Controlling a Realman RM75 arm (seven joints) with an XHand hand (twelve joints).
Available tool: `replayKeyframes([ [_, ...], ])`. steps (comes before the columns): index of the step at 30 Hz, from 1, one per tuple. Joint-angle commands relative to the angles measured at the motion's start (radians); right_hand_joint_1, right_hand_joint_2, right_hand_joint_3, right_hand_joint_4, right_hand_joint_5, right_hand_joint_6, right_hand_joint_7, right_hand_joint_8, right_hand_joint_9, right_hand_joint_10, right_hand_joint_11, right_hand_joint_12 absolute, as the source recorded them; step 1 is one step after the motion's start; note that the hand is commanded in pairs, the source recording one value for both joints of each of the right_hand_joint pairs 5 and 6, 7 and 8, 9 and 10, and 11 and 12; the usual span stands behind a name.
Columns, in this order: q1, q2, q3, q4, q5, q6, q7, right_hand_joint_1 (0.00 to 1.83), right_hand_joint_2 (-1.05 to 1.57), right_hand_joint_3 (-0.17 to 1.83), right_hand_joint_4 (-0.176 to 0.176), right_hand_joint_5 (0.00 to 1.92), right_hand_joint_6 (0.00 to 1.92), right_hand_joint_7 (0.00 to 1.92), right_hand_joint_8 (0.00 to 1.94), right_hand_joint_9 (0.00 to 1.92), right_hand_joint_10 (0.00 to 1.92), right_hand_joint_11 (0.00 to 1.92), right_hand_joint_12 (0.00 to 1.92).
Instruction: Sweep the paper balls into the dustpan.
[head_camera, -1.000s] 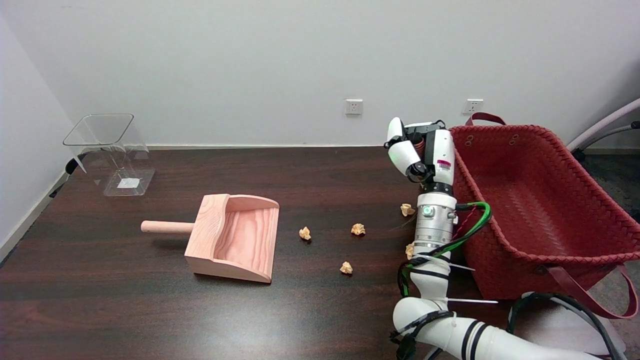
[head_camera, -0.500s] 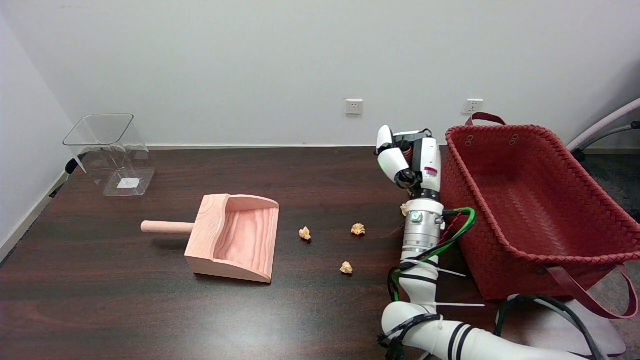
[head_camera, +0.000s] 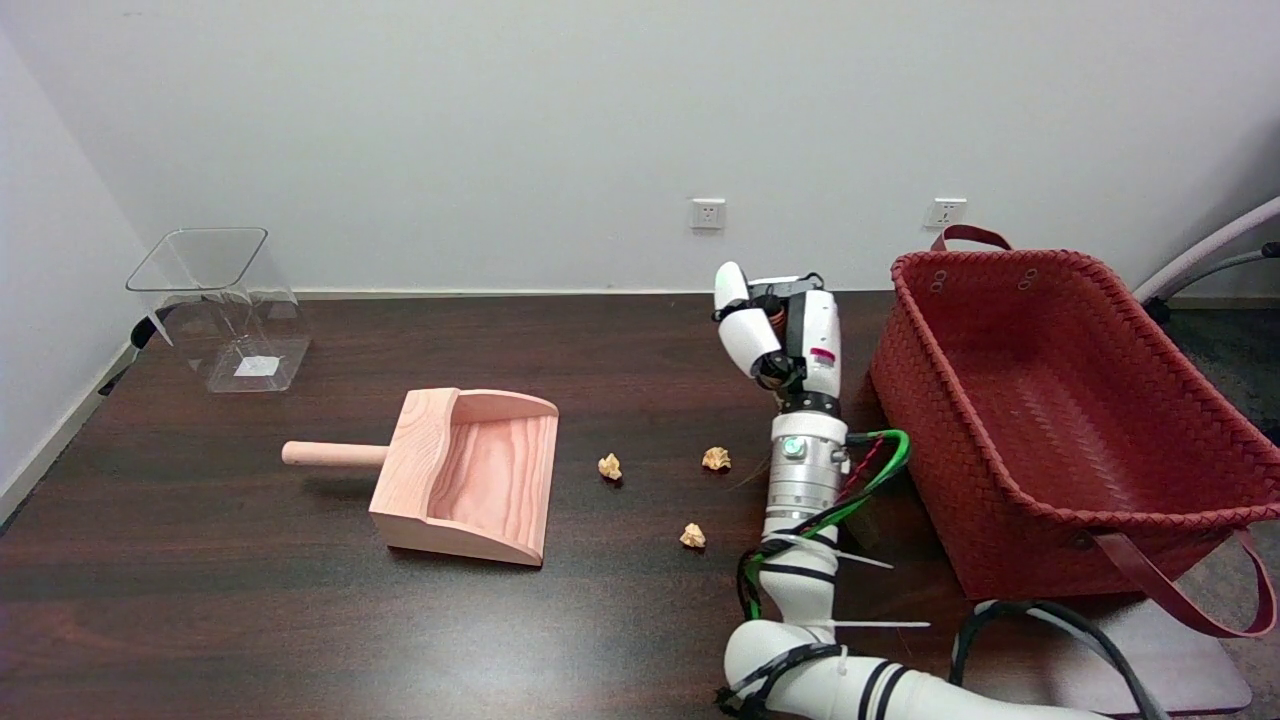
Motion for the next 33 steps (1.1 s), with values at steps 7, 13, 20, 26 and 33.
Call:
replayKeyframes([
  [7, 0.024, -0.182, -0.032, -0.02, -0.032, 0.044, -0.034, 0.75, 1.57, 0.21, 0.0, 1.92, 1.92, 1.92, 1.92, 1.92, 1.92, 1.92, 1.92],
  [13, 0.039, -0.228, -0.033, -0.037, -0.052, 0.082, -0.086, 0.75, 1.57, 0.2, 0.0, 1.92, 1.92, 1.92, 1.92, 1.92, 1.92, 1.92, 1.92],
  [20, 0.055, -0.279, -0.041, -0.076, -0.053, 0.092, -0.097, 0.75, 1.57, 0.19, 0.0, 1.92, 1.92, 1.92, 1.92, 1.92, 1.92, 1.92, 1.92],
  [26, 0.081, -0.316, -0.046, -0.119, -0.053, 0.099, -0.097, 0.74, 1.57, 0.18, 0.0, 1.92, 1.92, 1.92, 1.92, 1.92, 1.92, 1.92, 1.92],
  [33, 0.127, -0.359, -0.047, -0.196, -0.045, 0.088, -0.087, 0.74, 1.57, 0.18, 0.0, 1.92, 1.92, 1.92, 1.92, 1.92, 1.92, 1.92, 1.92],
])
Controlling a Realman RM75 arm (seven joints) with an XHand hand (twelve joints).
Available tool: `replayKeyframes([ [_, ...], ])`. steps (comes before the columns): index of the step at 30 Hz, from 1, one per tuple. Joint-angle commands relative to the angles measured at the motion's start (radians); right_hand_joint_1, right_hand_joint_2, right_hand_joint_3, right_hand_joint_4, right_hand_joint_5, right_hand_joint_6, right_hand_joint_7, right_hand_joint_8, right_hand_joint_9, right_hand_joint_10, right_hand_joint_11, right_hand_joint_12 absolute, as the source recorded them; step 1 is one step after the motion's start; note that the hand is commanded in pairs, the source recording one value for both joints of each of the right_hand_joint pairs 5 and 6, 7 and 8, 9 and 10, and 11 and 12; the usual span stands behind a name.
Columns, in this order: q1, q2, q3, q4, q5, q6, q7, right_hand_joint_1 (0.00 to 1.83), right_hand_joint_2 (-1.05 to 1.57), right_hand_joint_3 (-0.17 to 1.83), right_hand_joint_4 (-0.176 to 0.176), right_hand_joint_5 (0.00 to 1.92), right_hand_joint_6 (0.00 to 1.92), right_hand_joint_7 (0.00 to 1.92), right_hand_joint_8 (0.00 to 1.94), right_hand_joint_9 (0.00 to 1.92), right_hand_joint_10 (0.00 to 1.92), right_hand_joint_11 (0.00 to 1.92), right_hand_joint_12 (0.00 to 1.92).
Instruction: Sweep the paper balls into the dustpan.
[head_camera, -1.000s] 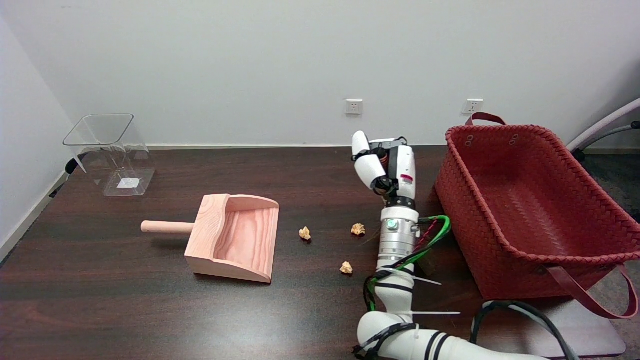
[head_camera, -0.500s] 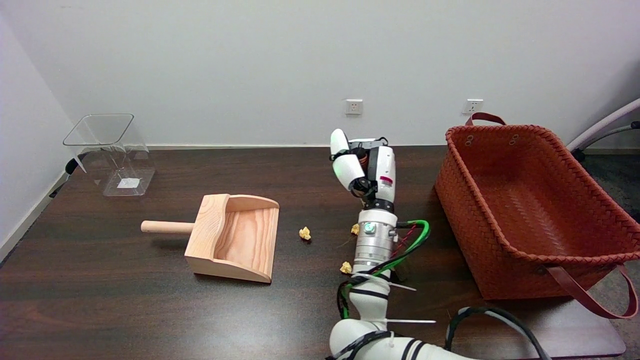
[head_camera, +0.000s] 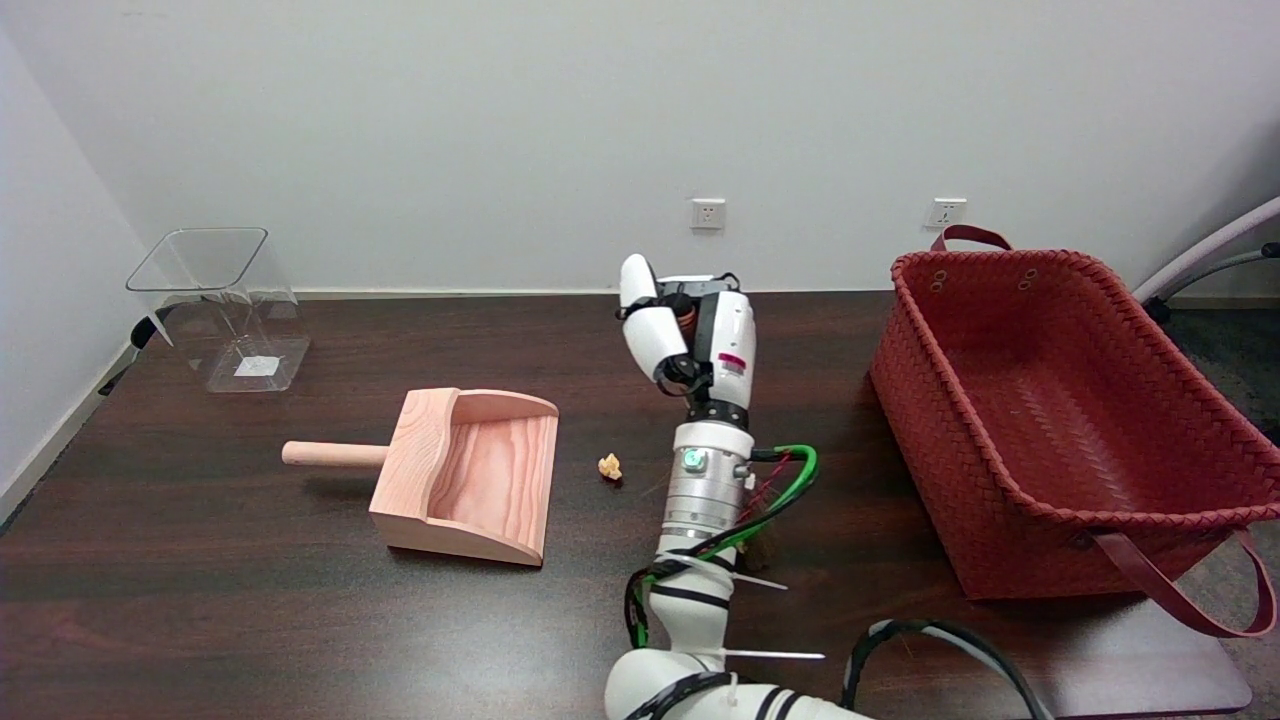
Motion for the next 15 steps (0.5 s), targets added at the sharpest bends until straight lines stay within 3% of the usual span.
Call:
replayKeyframes([
  [1, 0.077, -0.115, -0.011, -0.126, 0.0, 0.009, -0.012, 0.74, 1.57, 0.18, 0.0, 1.92, 1.92, 1.92, 1.92, 1.92, 1.92, 1.92, 1.92],
  [15, 0.15, -0.146, -0.011, -0.193, 0.034, -0.087, 0.007, 0.72, 1.57, 0.16, 0.0, 1.92, 1.92, 1.92, 1.92, 1.92, 1.92, 1.92, 1.92],
])
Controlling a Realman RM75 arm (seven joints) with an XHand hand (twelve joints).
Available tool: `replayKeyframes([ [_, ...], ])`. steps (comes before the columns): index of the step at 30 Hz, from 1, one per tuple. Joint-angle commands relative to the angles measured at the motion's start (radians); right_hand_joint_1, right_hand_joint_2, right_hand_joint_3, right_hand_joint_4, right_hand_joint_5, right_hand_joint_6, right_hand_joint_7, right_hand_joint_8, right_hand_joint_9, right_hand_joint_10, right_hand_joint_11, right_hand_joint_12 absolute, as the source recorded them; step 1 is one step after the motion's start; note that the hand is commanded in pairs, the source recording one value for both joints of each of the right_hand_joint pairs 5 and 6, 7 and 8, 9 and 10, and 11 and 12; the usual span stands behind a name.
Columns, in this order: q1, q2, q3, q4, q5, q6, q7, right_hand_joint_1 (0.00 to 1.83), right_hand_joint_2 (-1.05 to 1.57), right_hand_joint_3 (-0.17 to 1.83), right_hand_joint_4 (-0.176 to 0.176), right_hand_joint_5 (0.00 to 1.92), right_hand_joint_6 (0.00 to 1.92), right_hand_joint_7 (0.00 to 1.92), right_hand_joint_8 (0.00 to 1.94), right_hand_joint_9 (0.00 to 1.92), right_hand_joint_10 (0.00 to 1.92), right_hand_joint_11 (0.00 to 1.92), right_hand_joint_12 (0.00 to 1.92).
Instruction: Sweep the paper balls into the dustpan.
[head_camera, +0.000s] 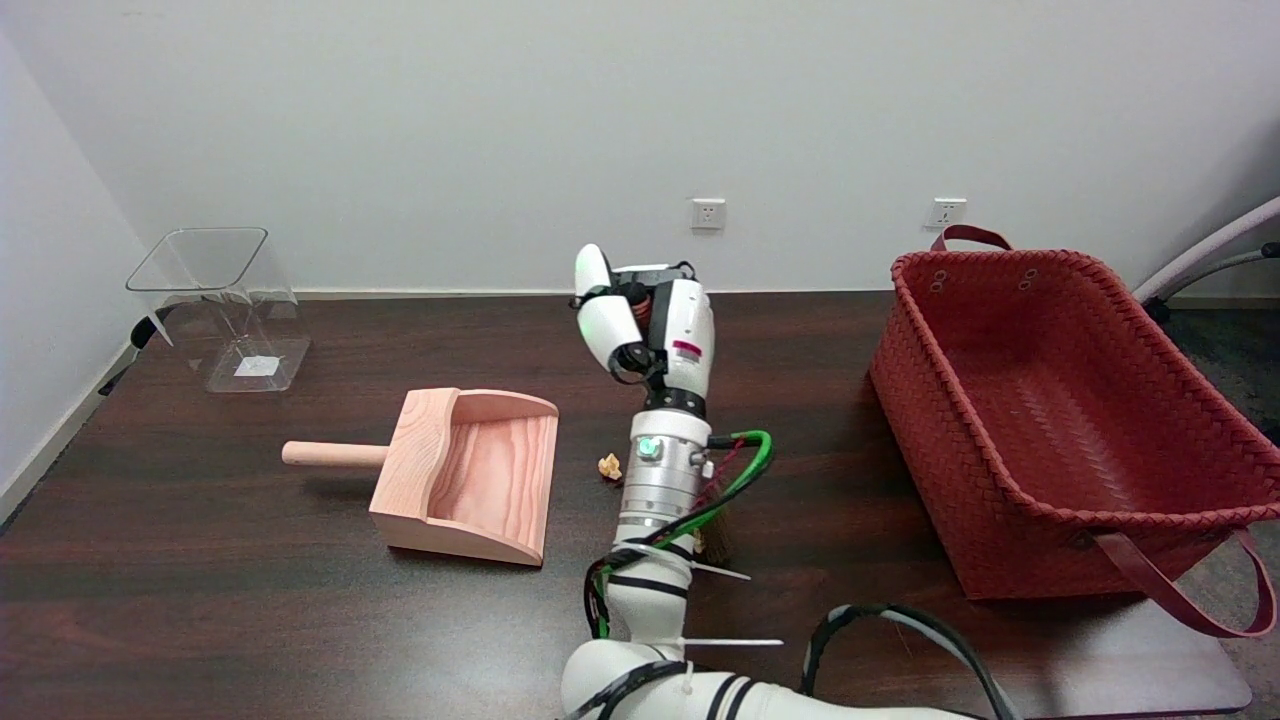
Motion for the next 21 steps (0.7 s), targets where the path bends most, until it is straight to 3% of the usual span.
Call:
replayKeyframes([
  [1, 0.076, -0.063, -0.004, -0.09, 0.039, -0.086, 0.02, 0.72, 1.57, 0.16, 0.0, 1.92, 1.92, 1.92, 1.92, 1.92, 1.92, 1.92, 1.92],
  [9, 0.076, -0.085, 0.002, -0.117, 0.04, -0.034, 0.092, 0.69, 1.57, 0.13, 0.0, 1.92, 1.92, 1.92, 1.92, 1.92, 1.92, 1.92, 1.92],
  [21, 0.067, -0.085, -0.003, -0.103, 0.029, 0.217, 0.154, 0.67, 1.57, 0.07, 0.0, 1.92, 1.92, 1.92, 1.92, 1.92, 1.92, 1.92, 1.92],
])
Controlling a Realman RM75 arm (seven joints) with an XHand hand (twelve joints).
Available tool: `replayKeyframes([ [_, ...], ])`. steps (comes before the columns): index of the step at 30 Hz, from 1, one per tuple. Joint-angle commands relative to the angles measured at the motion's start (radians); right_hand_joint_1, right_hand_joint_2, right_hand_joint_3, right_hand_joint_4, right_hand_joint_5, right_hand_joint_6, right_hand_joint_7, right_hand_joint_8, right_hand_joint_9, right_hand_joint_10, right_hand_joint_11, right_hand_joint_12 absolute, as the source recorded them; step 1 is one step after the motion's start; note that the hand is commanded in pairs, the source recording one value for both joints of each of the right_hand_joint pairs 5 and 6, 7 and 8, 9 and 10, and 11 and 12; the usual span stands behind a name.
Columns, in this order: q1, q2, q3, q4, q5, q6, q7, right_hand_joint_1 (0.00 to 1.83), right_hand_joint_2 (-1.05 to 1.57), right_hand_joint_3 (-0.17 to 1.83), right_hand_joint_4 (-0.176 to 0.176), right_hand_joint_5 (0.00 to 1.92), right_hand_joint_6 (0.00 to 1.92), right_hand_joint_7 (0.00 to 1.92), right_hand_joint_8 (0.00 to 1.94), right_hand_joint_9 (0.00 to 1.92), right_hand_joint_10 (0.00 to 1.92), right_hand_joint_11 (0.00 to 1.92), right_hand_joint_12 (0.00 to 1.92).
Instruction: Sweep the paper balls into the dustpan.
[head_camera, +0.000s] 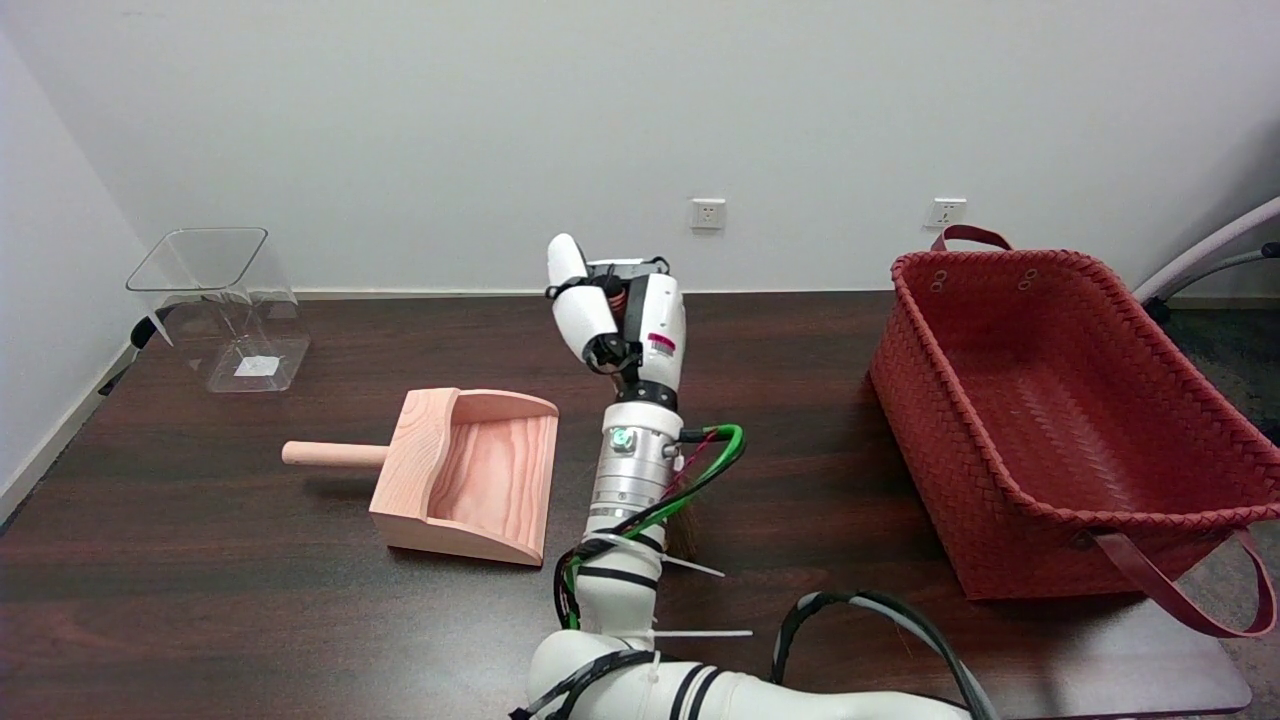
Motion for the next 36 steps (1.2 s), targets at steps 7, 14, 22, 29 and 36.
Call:
replayKeyframes([
  [7, -0.021, -0.014, 0.016, 0.011, 0.01, 0.268, 0.197, 0.67, 1.57, 0.07, 0.0, 1.92, 1.92, 1.92, 1.92, 1.92, 1.92, 1.92, 1.92],
  [14, -0.019, -0.01, 0.021, 0.011, 0.023, 0.272, 0.254, 0.67, 1.57, 0.08, 0.0, 1.92, 1.92, 1.92, 1.92, 1.92, 1.92, 1.92, 1.92],
  [22, -0.017, 0.048, 0.0, 0.131, -0.075, 0.252, 0.063, 0.69, 1.57, 0.06, 0.0, 1.92, 1.92, 1.92, 1.92, 1.92, 1.92, 1.92, 1.92],
  [29, -0.128, 0.136, 0.015, 0.372, -0.078, 0.032, -0.131, 0.73, 1.57, 0.05, 0.0, 1.92, 1.92, 1.92, 1.92, 1.92, 1.92, 1.92, 1.92],
  [36, -0.168, 0.211, -0.01, 0.501, -0.075, -0.031, -0.287, 0.81, 1.57, 0.13, 0.0, 1.92, 1.92, 1.92, 1.92, 1.92, 1.92, 1.92, 1.92],
])
